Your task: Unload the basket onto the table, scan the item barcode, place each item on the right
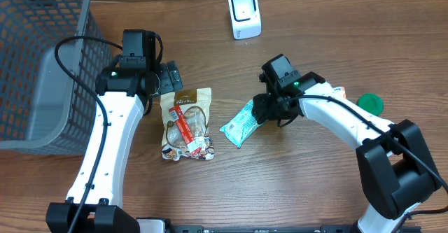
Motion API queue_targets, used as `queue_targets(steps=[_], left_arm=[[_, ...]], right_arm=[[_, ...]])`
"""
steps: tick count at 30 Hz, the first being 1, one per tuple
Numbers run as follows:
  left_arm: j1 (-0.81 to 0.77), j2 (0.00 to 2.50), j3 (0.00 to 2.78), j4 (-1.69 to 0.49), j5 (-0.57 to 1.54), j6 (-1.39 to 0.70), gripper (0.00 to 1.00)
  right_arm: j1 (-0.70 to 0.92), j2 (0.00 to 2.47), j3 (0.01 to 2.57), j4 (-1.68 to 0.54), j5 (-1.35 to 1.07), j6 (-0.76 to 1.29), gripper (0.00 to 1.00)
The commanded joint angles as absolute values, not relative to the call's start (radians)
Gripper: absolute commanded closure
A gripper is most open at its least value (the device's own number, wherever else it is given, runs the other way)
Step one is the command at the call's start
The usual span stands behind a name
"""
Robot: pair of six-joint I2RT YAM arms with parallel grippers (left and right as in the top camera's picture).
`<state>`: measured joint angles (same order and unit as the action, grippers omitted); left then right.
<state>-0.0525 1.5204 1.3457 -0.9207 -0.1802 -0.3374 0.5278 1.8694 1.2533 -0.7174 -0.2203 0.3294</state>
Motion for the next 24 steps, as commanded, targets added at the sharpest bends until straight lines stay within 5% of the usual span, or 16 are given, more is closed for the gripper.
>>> queue_targets(steps=[1,24], left_arm=[[-0.059,1.516,1.359,-0.919,-0.187,-0.336,0.01],[-0.059,1.516,1.359,-0.903,-0.183,-0.342,0.00]], right_arm=[[0.536,1.861,1.241,-0.699,-0.210,0.309,0.43],[0.534,1.861,1.193,-0.607,-0.211,0.373,0.40]])
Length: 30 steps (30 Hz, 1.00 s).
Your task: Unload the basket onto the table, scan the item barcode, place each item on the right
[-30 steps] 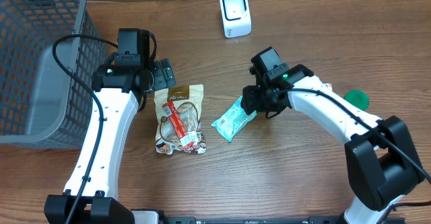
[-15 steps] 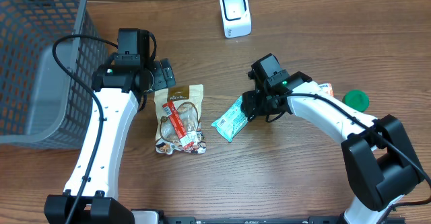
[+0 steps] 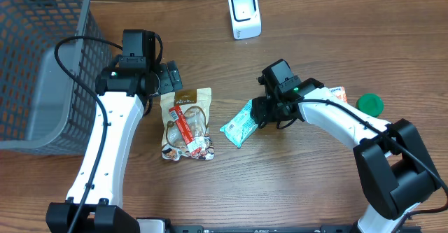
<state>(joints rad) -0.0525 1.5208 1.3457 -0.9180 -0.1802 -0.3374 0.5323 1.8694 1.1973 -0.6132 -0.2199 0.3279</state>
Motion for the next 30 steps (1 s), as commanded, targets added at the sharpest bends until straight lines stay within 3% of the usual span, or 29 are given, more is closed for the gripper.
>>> queue_targets(steps=[1,6,7,10,11,22,30], left_arm=[[-0.059,1.516,1.359,-0.878,-0.183,-0.340,0.00],[-0.059,1.516,1.359,-0.836,-0.056,-0.346,0.02],[-0.059,1.516,1.359,-0.851,0.033,-0.358,0.19],[-0.075,1.525,1.348,-0.925,0.257,-0.378,0.91],[-0.093,1.531,1.340,-0.957,0.286,-0.381,0.96],[-0.376,1.650,1.207,-0.905,0.244,-0.482,0.96],[-0.443,1.811,1.207,-0.833,0.224,-0.505,0.96]], right_arm=[[0.534,1.861,1.193,-0.611,-0.215,0.379,0.41],[0.528,1.861,1.193,-0.639,-0.221,0.377,0.39],[0.522,1.861,1.193,-0.645,-0.221,0.378,0.39],[0.508,1.861,1.193,-0.653,-0.227,0.378,0.38],[0.503,1.861,1.193,-0.653,-0.234,0.378,0.38],[0.487,1.861,1.190,-0.657,-0.282,0.377,0.37],[0.487,1.861,1.190,-0.657,-0.283,0.377,0.37]])
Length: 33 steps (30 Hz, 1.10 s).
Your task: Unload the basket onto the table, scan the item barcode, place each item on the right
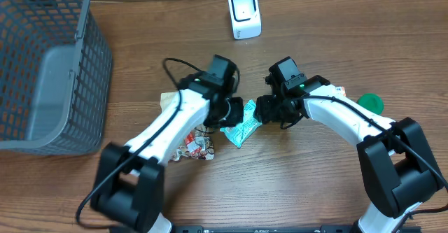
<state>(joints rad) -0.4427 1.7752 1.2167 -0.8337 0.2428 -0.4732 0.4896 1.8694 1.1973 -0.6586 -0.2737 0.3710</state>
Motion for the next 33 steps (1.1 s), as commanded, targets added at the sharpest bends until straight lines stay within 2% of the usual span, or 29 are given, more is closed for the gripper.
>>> queue_targets(steps=[1,14,33], left_arm=[[-0.439,1.824,1.207,-0.833,0.207,-0.507,0.96],[-0.429,1.856,1.207,-0.841,0.085,-0.533,0.94],[-0.433,1.968,1.207,-0.811,0.100,-0.539,0.92]], right_arm=[[0.487,1.861,1.190,-0.657,-0.283,0.377,0.37],[0.487,1.861,1.190,-0.655,-0.290,0.377,0.37],[0.487,1.862,1.139,-0.571,-0.290,0.378,0.36]])
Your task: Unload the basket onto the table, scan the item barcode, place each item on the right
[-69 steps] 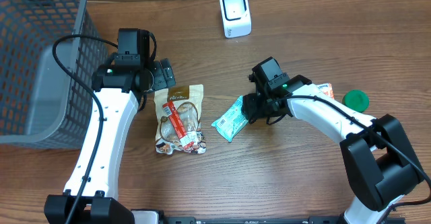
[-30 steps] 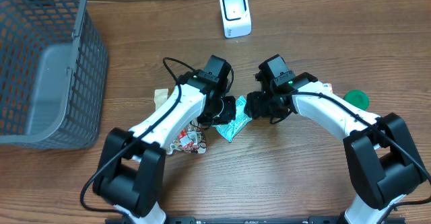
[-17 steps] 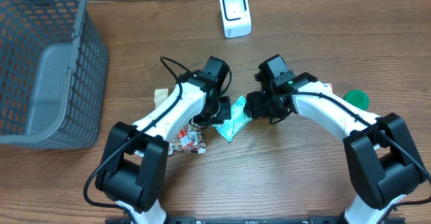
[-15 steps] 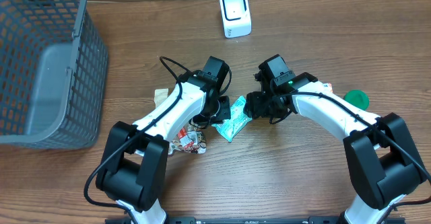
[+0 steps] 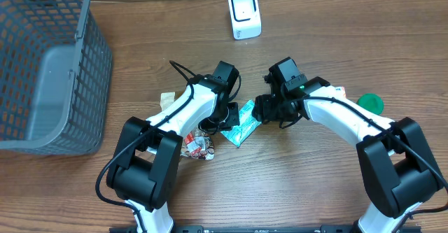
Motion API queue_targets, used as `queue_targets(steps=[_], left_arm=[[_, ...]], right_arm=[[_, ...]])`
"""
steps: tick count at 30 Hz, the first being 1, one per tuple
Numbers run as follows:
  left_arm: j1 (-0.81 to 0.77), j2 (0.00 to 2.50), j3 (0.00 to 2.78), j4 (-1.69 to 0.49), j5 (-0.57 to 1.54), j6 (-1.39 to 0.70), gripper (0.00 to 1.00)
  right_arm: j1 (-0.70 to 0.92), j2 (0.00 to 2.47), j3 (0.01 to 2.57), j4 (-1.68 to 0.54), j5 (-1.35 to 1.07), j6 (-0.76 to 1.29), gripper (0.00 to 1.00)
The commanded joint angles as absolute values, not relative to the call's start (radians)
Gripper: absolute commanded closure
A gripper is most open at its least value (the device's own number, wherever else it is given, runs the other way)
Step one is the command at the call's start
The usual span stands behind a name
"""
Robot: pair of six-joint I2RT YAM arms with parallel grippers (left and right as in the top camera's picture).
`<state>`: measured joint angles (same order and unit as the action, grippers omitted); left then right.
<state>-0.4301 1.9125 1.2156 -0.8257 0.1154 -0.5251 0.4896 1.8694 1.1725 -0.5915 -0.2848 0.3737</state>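
A teal packet [image 5: 241, 124] lies flat on the wooden table at the middle. My right gripper [image 5: 260, 110] is at its upper right end, touching or just over it. My left gripper [image 5: 222, 117] is down at the packet's left edge, its dark fingers partly covering it. From overhead neither gripper's jaws show plainly. The white barcode scanner [image 5: 245, 14] stands at the back of the table, well apart from the packet.
A brown and white snack bag [image 5: 194, 145] lies partly under the left arm. A grey mesh basket [image 5: 42, 65] fills the far left. A green lid [image 5: 370, 104] and an orange-white item [image 5: 339, 91] lie beside the right arm.
The left arm has drawn in and its gripper now sits lower, against the packet's left edge. The right gripper and the packet are about where they were.
At first the left gripper was above the snack bag's top edge while the right gripper stood at the teal packet's upper right end. The right stayed there. The left gripper then was across the bag beside the packet, and now rests at its left edge.
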Motion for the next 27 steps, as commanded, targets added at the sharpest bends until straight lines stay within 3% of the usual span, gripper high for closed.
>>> queue_targets(steps=[1,15,27], left_arm=[[-0.433,1.968,1.207,-0.810,0.100,-0.539,0.92],[-0.433,1.968,1.207,-0.810,0.097,-0.539,0.91],[-0.433,1.968,1.207,-0.801,0.097,-0.539,0.87]], right_arm=[[0.487,1.862,1.121,-0.546,-0.291,0.387,0.36],[0.489,1.862,0.941,-0.265,-0.440,0.536,0.43],[0.489,1.862,0.942,-0.247,-0.474,0.535,0.69]])
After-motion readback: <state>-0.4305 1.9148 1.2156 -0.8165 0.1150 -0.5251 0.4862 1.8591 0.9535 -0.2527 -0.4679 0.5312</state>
